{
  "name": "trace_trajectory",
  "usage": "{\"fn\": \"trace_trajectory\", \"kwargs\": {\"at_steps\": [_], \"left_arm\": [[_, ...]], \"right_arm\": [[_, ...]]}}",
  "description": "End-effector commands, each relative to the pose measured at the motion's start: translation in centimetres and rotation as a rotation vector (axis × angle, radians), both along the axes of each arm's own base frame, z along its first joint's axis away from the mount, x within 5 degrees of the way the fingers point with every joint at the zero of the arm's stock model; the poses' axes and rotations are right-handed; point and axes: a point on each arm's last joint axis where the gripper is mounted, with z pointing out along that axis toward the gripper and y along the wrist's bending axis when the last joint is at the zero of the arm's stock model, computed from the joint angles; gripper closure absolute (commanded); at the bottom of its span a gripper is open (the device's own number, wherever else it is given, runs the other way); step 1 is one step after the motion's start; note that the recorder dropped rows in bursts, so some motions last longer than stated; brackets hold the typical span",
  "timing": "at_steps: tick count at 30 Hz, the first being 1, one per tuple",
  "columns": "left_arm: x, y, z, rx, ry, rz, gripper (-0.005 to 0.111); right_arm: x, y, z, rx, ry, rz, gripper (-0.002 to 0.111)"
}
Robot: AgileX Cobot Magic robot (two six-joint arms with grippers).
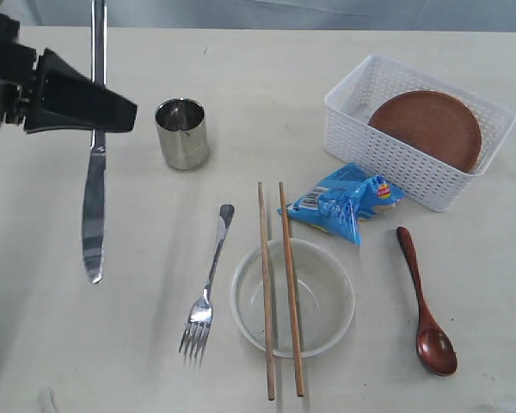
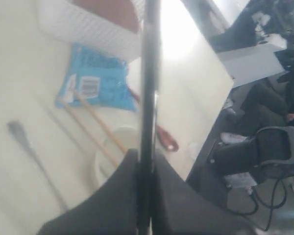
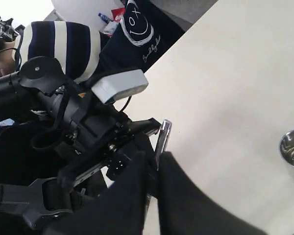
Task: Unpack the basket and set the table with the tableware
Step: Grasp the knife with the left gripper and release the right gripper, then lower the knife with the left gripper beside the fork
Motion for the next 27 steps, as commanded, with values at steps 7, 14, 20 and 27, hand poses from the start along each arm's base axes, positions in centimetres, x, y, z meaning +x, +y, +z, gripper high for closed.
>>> {"fn": "trace_trajectory", "kwargs": {"at_steps": [7, 14, 20, 27], "left_arm": [[0.5, 0.4, -6.5, 0.05, 0.234, -0.062, 0.107], [1.0, 0.0, -12.2, -0.016, 0.388, -0.002, 0.107], [2.6, -1.1, -15.3, 0.012, 0.479, -0.037, 0.107], [4.4, -2.1, -17.6, 0.055, 0.519, -0.048, 0.107]], "right_arm": [[-1.5, -3.5, 2.2, -0.04, -0.07, -0.042, 0.109], [-1.6, -3.5, 2.1, -0.044, -0.064, -0.031, 0.109], [-1.6, -3.5, 2.1, -0.044, -0.065, -0.032, 0.109], [-1.6, -3.5, 2.1, -0.044, -0.065, -0.032, 0.109]]}}
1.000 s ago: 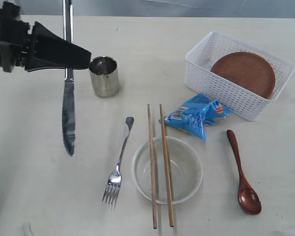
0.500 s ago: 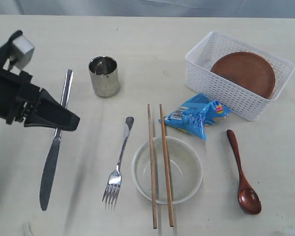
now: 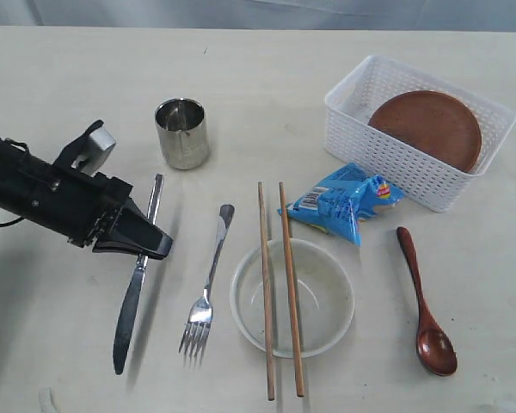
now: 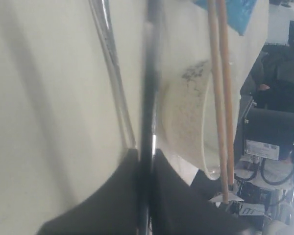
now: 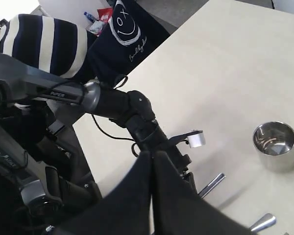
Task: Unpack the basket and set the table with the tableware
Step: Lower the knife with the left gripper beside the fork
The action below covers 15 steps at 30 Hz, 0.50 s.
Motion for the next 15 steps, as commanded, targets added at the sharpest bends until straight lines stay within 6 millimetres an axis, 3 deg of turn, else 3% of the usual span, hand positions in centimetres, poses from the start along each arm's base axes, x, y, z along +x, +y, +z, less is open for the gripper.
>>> {"fn": "trace_trajectory", "kwargs": {"at_steps": [1, 15], "left_arm": [[1.1, -0.4, -0.9, -0.004, 0.035, 0.014, 0.107], [0.8, -2.5, -3.4, 0.053, 0.105, 0.027, 0.107]], "right_arm": [[-0.1, -0.2, 0.3, -0.001, -0.007, -0.005, 0.109], [-0.1, -0.2, 0.3, 0.0, -0.012, -0.007, 0.109]]}}
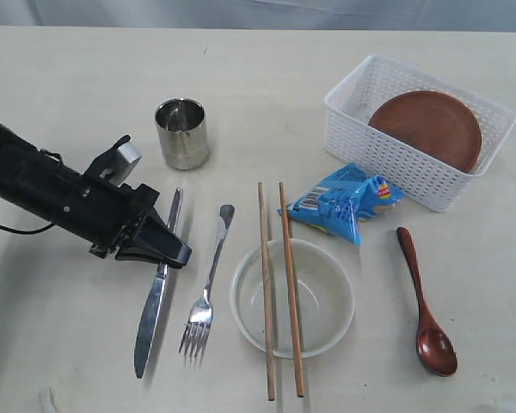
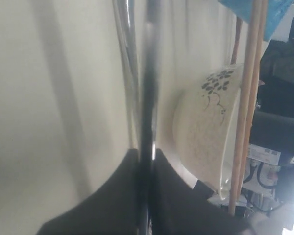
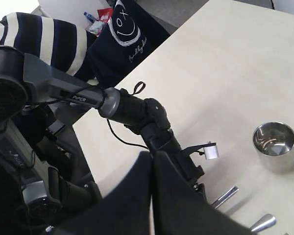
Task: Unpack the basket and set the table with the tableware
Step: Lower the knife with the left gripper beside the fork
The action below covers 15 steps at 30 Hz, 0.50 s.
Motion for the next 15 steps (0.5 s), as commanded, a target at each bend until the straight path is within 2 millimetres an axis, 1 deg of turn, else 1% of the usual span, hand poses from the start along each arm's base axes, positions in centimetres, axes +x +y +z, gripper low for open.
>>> {"fn": "trace_trajectory", "kwargs": {"at_steps": [1, 7, 12, 15], "left_arm": [[0.14, -0.41, -1.01, 0.055, 0.025, 0.055, 0.107], [0.74, -0.53, -0.77, 0.059, 0.04, 0.079, 0.107], [0.64, -0.48, -0.81, 0.068, 0.048, 0.071, 0.107], [0.76, -0.47, -0.42, 0.07, 0.029, 0.076, 0.107]], "right_arm": [[-0.07, -0.24, 0.3, 0.0, -0.013, -0.009, 0.109], [-0.07, -0.24, 0.3, 0.0, -0.013, -0.009, 0.109], [-0.06, -0.26, 0.27, -0.004, -0.014, -0.009, 0.109], [-0.03, -0.31, 0.18, -0.017, -0.018, -0.012, 0.109]]}}
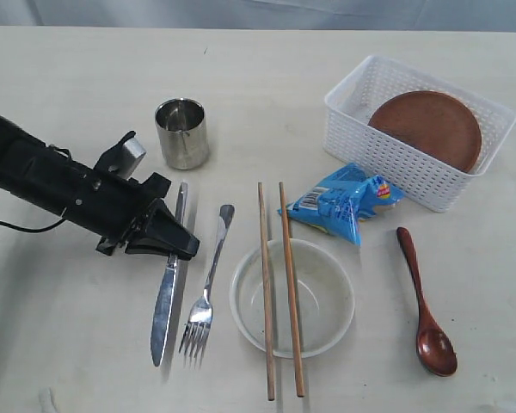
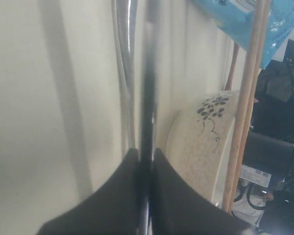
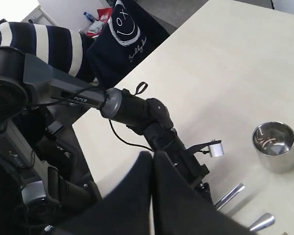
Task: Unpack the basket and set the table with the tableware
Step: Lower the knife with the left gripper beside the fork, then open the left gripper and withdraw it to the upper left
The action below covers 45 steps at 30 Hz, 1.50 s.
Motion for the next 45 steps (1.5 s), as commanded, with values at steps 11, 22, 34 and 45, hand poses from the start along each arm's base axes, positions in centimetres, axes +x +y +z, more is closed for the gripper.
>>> {"fn": "trace_trajectory", "kwargs": {"at_steps": [11, 22, 34, 45], "left_arm": [[0.1, -0.1, 1.3, 0.146, -0.135, -0.03, 0.107], [-0.1, -1.8, 0.4, 0.289, -0.132, 0.042, 0.106], [0.0, -1.7, 0.3, 0.303, -0.143, 0.045, 0.079], [-0.3, -1.1, 3.6, 0.29, -0.241, -0.017, 0.08]], "right_arm": [[0.0, -0.4, 0.0, -0.036, -0.016, -0.018, 0.109], [0.0, -0.4, 0.0, -0.036, -0.016, -0.018, 0.109], [0.0, -0.4, 0.0, -0.037, -0.017, -0.015, 0.109], [0.2, -0.9, -0.6, -0.124, -0.019, -0.05, 0.109]]}}
